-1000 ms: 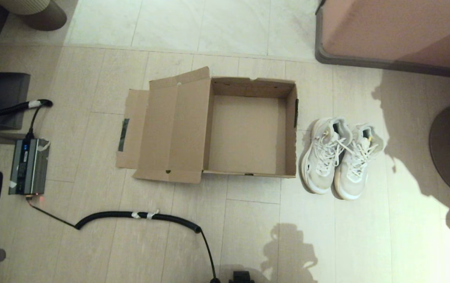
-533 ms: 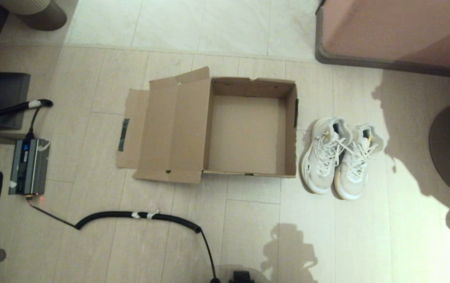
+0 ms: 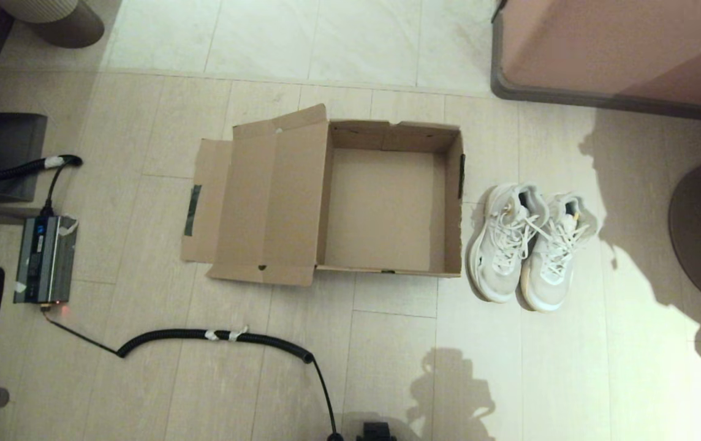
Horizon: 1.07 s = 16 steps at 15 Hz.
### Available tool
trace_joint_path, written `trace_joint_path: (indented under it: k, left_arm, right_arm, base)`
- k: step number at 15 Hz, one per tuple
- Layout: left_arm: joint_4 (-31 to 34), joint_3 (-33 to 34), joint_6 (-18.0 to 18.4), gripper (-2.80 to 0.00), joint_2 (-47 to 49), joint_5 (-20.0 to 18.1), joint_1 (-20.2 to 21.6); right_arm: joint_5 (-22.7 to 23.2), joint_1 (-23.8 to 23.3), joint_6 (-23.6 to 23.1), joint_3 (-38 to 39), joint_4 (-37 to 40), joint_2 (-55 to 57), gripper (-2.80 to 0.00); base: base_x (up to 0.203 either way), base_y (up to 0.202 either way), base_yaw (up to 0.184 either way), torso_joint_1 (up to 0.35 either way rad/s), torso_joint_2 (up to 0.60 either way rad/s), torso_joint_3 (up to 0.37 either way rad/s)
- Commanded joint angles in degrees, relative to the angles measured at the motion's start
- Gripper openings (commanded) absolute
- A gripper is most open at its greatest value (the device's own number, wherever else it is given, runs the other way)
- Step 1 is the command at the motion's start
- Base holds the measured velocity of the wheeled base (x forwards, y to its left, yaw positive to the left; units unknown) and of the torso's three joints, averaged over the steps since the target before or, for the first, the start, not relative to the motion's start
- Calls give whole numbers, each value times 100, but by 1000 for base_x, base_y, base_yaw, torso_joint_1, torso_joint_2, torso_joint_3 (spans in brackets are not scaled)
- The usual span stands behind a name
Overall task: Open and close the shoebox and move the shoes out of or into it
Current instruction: Close the shoe box
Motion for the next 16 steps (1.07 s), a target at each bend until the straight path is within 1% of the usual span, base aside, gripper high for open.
trace_joint_path:
  k: [1,3,4,6,7,8,9,10,11,13,15,16]
  left_arm:
    - [102,-838,-313,-280,1106,-84,-54]
    - [145,-1615,-975,-280,2510,-260,-164]
    - [45,-1912,-1350,-280,3211,-372,-204]
    - [-484,-2240,-1959,-280,4501,-577,-225]
    - [-872,-2342,-2194,-280,5171,-697,-200]
    - [-1232,-2412,-2356,-280,5759,-870,-123]
    - [-1551,-2478,-2469,-280,6296,-1107,25]
    - [-1878,-2580,-2552,-280,6867,-1410,274]
    - [-2222,-2706,-2615,-280,7425,-1753,551]
    - [-3020,-2991,-2674,-280,8388,-2350,970]
    - [-3794,-3255,-2555,-280,9210,-2619,1193]
    - [-4119,-3389,-2380,0,9634,-2690,1280]
  right_arm:
    - [-1,2,3,0,2,30,-280]
    - [-1,2,3,0,2,22,-280]
    - [-1,2,3,0,2,26,-280]
    - [-1,2,3,-3,2,27,-280]
    - [-1,2,3,0,2,21,-280]
    - [-1,2,3,0,2,29,-280]
    - [-1,2,3,0,2,27,-280]
    - [8,2,-6,0,2,30,-280]
    - [40,2,-113,-8,3,23,-280]
    - [8,2,-25,-3,2,26,-280]
    - [26,2,-85,-9,11,23,-280]
    - [26,2,-76,-9,11,30,-280]
  base:
    - [0,0,0,0,0,0]
    - [0,0,0,0,0,0]
    - [0,0,0,0,0,0]
    - [0,0,0,0,0,0]
    - [0,0,0,0,0,0]
    - [0,0,0,0,0,0]
    - [0,0,0,0,0,0]
    - [0,0,0,0,0,0]
    - [0,0,0,0,0,0]
    - [0,0,0,0,0,0]
    - [0,0,0,0,0,0]
    - [0,0,0,0,0,0]
